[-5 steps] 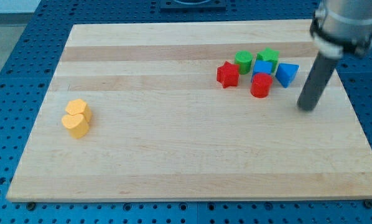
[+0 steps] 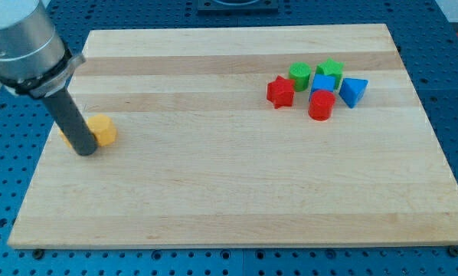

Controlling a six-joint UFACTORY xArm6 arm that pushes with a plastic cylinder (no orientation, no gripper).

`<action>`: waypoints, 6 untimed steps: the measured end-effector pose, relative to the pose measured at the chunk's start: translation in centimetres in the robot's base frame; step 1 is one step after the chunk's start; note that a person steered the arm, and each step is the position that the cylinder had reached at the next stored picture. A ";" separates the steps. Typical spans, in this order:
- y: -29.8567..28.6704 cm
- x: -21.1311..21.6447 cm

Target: Move the yellow hexagon to the bottom left diagonal of the red star

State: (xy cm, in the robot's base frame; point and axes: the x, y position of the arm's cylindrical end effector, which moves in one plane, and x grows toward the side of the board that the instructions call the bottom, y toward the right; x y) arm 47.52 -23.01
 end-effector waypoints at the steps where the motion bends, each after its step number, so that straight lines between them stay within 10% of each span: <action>1: 0.0 -1.7; 6: 12.0 -2.0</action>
